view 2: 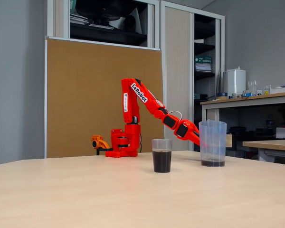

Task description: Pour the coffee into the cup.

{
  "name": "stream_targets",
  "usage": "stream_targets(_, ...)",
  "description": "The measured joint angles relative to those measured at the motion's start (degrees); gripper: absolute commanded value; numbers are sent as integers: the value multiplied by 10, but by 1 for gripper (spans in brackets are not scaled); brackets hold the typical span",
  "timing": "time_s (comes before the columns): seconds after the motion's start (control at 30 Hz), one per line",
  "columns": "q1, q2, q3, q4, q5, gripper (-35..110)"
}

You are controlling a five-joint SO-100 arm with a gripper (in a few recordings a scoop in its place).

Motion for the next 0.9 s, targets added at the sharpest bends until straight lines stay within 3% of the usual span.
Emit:
stream_targets(0.6, 8, 183, 188, -2, -18, 10)
stream_targets(0.9, 40, 369, 214, 163, -155, 0)
